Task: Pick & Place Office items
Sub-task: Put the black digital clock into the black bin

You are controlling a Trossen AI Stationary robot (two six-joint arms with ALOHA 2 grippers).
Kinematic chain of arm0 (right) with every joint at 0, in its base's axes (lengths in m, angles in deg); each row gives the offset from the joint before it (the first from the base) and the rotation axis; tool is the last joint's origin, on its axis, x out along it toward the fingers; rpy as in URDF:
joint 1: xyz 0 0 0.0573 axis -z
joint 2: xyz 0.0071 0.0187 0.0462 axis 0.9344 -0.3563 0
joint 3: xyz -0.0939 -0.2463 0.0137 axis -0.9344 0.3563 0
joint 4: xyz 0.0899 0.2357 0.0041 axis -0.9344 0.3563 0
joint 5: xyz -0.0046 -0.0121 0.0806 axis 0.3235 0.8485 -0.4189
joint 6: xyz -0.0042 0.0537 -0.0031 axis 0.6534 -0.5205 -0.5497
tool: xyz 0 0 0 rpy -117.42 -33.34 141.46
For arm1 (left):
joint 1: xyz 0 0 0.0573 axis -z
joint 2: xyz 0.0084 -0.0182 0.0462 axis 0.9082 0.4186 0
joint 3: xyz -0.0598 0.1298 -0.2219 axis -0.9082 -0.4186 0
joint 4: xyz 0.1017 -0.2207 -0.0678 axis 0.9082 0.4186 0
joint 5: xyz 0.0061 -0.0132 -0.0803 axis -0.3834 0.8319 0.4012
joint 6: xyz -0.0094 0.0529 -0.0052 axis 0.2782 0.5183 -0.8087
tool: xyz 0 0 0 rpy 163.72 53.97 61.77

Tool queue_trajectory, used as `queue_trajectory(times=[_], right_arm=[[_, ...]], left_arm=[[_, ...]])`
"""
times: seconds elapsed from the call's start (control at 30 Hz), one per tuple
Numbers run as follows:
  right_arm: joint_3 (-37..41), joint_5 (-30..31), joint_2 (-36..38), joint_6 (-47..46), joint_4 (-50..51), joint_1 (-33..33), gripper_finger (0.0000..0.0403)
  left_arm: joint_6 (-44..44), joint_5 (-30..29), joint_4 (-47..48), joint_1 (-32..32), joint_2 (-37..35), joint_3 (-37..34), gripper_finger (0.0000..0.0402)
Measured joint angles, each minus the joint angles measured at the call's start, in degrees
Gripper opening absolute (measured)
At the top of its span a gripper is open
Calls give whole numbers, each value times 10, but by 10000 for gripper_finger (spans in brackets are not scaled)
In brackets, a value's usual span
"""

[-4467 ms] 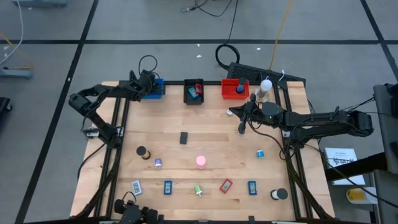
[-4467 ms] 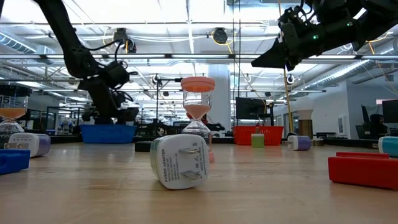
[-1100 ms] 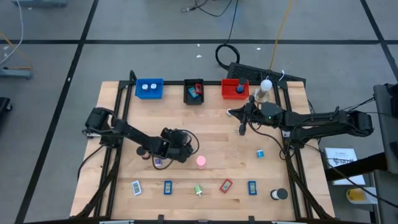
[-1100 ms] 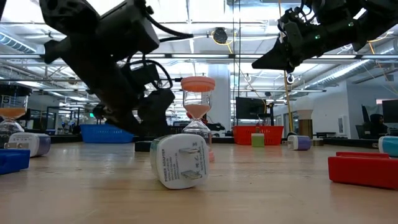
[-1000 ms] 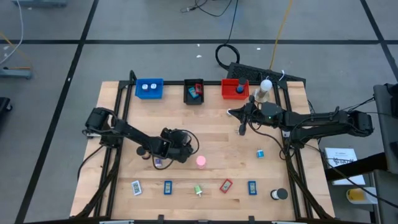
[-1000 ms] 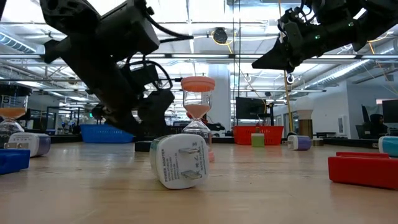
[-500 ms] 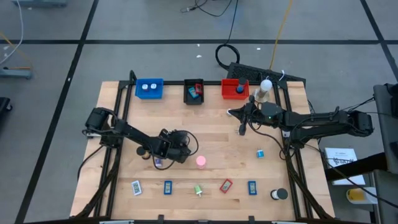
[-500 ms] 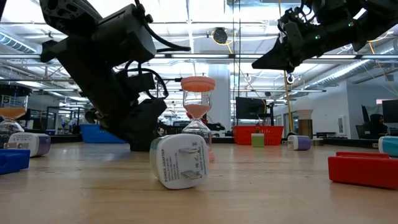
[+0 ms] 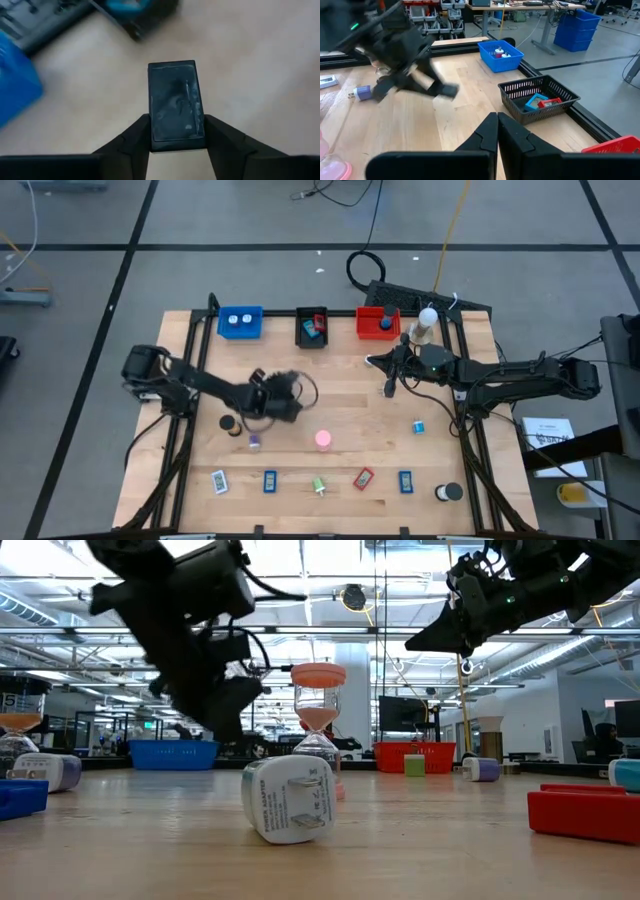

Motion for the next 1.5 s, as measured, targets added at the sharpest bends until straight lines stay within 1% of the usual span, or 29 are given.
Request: queue_trajectory(times=[0.07,0.17,0.23,0.33,0.4,0.5,0.67,0.8,1.0,1.1,1.3,1.5], right_arm=[[0,0,0,0,0,0,1],[0,0,0,0,0,0,1],[0,0,0,0,0,0,1],[0,0,0,0,-1,0,1],[0,0,0,2,-2,0,1],[0,0,0,4,-2,0,1],[0,0,0,4,-5,1,1],[0,0,0,4,-7,1,1],[0,0,0,5,-7,1,1],[0,0,0,5,-7,1,1],[0,0,0,5,-4,1,1],[0,0,0,5,-4,1,2]], left_arm=[[49,-4,-20,-38,-27,0,166],[145,5,-80,-112,-55,0,163],[210,58,-136,-171,-59,0,162],[275,194,-229,-257,-53,0,162],[300,266,-276,-302,-42,1,162],[312,328,-321,-348,-23,1,162],[312,378,-336,-388,19,7,162],[312,394,-336,-394,63,44,162],[334,391,-275,-395,121,126,162],[336,385,-250,-397,142,155,162],[324,375,-227,-413,168,180,176],[305,371,-223,-422,172,180,171]])
